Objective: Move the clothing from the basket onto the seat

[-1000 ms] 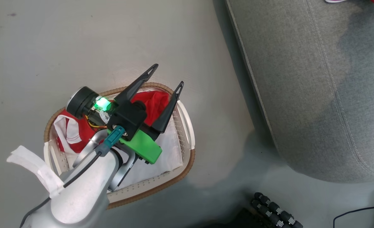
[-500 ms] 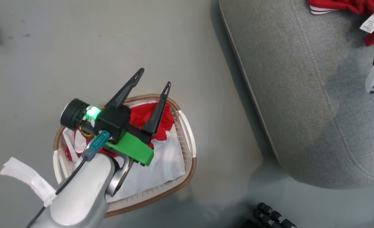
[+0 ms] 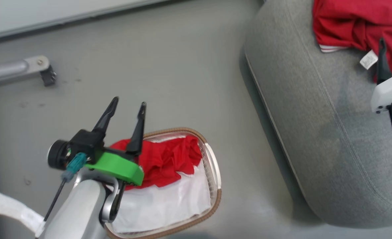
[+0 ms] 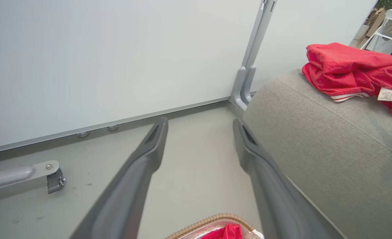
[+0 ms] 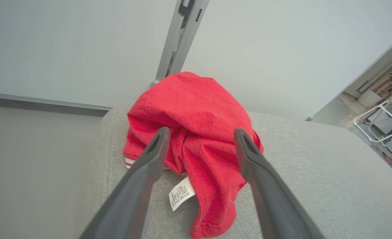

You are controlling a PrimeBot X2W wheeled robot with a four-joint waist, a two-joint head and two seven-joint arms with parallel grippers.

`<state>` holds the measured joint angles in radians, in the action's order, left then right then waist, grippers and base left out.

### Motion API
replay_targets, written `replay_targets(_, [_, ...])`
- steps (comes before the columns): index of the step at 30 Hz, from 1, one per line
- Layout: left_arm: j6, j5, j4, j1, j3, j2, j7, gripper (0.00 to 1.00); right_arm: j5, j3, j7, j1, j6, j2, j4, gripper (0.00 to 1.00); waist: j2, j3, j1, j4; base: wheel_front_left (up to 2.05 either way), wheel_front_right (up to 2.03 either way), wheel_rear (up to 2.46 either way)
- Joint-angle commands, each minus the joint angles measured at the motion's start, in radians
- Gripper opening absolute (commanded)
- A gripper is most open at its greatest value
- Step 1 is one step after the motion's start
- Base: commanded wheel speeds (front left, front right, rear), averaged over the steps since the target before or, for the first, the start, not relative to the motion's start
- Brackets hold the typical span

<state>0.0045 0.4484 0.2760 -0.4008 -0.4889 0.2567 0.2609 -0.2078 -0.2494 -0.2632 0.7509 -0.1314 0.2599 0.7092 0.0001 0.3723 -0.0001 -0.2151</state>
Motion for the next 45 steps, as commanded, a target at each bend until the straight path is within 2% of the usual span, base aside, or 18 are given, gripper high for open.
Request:
replay_targets(1, [0.007, 0.013, 0.002, 0.035, 0.028, -0.005, 0.005, 1.00, 0.013, 0.010, -0.002, -0.021, 0.001, -0.010, 0.005, 1.00, -0.0001, -0.122, 0.0001, 0.082, 0.00, 0.00, 0.00])
replay_targets(9, [0.022, -0.001, 0.019, 0.192, 0.188, -0.039, 0.005, 1.00, 0.057, 0.079, -0.002, -0.101, 0.001, -0.096, -0.011, 1.00, -0.0001, -0.254, 0.0001, 0.141, 0.00, 0.00, 0.00])
replay_targets(17, [0.012, -0.020, 0.021, 0.357, 0.295, -0.079, 0.005, 1.00, 0.133, 0.173, -0.002, -0.276, 0.001, -0.176, -0.082, 1.00, -0.0001, -0.371, 0.0001, 0.174, 0.00, 0.00, 0.00])
replay_targets(22, [-0.006, -0.038, 0.003, 0.430, 0.342, -0.112, 0.005, 1.00, 0.192, 0.166, -0.002, -0.397, 0.001, -0.206, -0.158, 1.00, -0.0001, -0.406, 0.0001, 0.195, 0.00, 0.00, 0.00])
replay_targets(32, [-0.041, -0.069, -0.014, 0.505, 0.387, -0.150, 0.005, 1.00, 0.278, 0.213, -0.002, -0.585, 0.001, -0.208, -0.279, 1.00, -0.0001, -0.442, 0.0001, 0.209, 0.00, 0.00, 0.00])
replay_targets(38, [-0.052, -0.086, -0.013, 0.537, 0.398, -0.167, 0.005, 1.00, 0.305, 0.252, -0.002, -0.640, 0.001, -0.207, -0.300, 1.00, -0.0001, -0.447, 0.0001, 0.202, 0.00, 0.00, 0.00])
replay_targets(45, [-0.064, -0.104, -0.001, 0.536, 0.405, -0.177, 0.005, 1.00, 0.321, 0.246, -0.002, -0.667, 0.001, -0.208, -0.313, 1.00, -0.0001, -0.451, 0.0001, 0.201, 0.00, 0.00, 0.00])
